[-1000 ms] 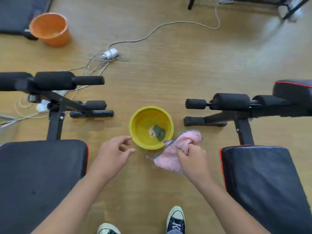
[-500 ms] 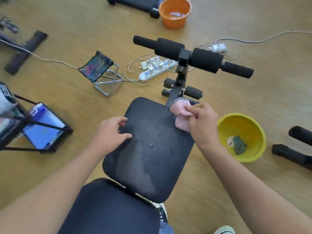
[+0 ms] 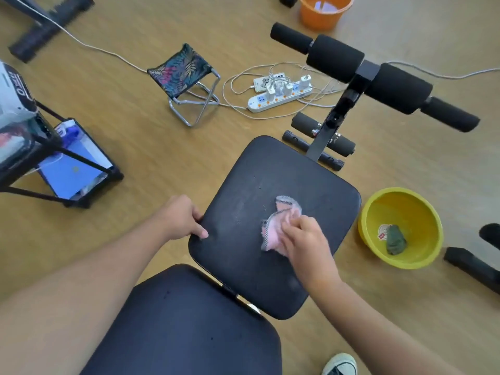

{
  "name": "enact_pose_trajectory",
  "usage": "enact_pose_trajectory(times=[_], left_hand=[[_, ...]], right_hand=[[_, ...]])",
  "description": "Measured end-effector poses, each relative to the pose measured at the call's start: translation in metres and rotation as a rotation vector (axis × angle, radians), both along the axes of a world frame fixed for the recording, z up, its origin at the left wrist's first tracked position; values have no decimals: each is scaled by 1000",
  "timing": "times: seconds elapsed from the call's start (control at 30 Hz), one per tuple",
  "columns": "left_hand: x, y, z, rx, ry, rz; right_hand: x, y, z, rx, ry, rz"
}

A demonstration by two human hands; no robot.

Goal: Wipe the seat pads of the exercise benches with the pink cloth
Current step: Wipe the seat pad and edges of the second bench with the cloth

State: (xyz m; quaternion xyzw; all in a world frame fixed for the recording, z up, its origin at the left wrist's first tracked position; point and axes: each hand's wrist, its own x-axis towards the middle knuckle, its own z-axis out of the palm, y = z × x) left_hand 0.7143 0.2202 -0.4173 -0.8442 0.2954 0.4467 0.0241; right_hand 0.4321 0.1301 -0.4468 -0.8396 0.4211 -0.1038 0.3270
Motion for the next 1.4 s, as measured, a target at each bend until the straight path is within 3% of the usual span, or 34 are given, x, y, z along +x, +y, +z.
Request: enact_pose_trajectory(times=[0.03, 0.1, 0.13, 0.17, 0.2, 0.27, 0.3, 0.33, 0.4, 0.47, 0.5, 0.57, 0.6, 0.63, 0.7, 0.77, 0.8, 0.87, 0.93, 0.97, 1.1, 1.17, 1.33, 1.4], left_hand=[[1, 0, -2, 5, 14, 16], [3, 1, -7, 4, 14, 16], [2, 1, -8, 3, -2, 6], [0, 1, -9, -4, -21, -5], [-2, 1, -8, -11, -34, -12], [-6, 2, -5, -15, -40, -4], [-8, 3, -3, -14, -44, 8], [-10, 4, 0, -9, -53, 19], [-16, 8, 4, 7, -74, 34], [-18, 9, 6, 2, -93, 35], [-17, 9, 7, -1, -94, 33], [-14, 6, 8, -2, -81, 25], [-13, 6, 7, 0, -82, 15], [-13, 6, 5, -6, -84, 9], [-15, 9, 4, -22, -90, 19], [-16, 14, 1, -54, -102, 50], [-16, 16, -2, -63, -101, 56], [-16, 16, -4, -66, -111, 37], [-14, 17, -10, -79, -103, 42], [-12, 18, -14, -89, -93, 45], [-6, 20, -21, -90, -99, 8], [-7, 19, -21, -95, -109, -2], [-10, 17, -18, -104, -109, -3], [-9, 19, -20, -110, -106, -7]], right_hand=[[-3, 12, 1, 8, 41, 198], [-5, -2, -1, -168, 184, 532], [-6, -25, -5, -168, 144, 622], [-5, -51, -2, -131, 63, 588], [-1, -75, 4, -126, 63, 412], [8, -102, 11, -201, 180, 36], [11, -98, 18, -225, 150, -119], [18, -83, 24, -228, 187, -139], [23, -27, 22, -141, 121, 54], [21, 17, 17, -234, 43, 525], [18, 29, 18, -289, 6, 734], [10, 0, 11, -290, -74, 936], [4, -23, 10, -141, -95, 904], [1, -47, 10, -149, -80, 703], [1, -79, 20, -324, 82, 389], [2, -56, 14, -300, 66, 28], [3, -27, 6, -221, 63, -22], [-5, 28, 8, -125, -23, 217], [-16, 23, 17, -229, 86, 656], [-17, -1, 20, -255, 89, 702], [-7, -93, 26, -218, 92, 297], [-6, -90, 19, -316, 139, 258], [-21, -78, 14, -272, 176, 336], [-26, -83, 5, -315, 138, 232]])
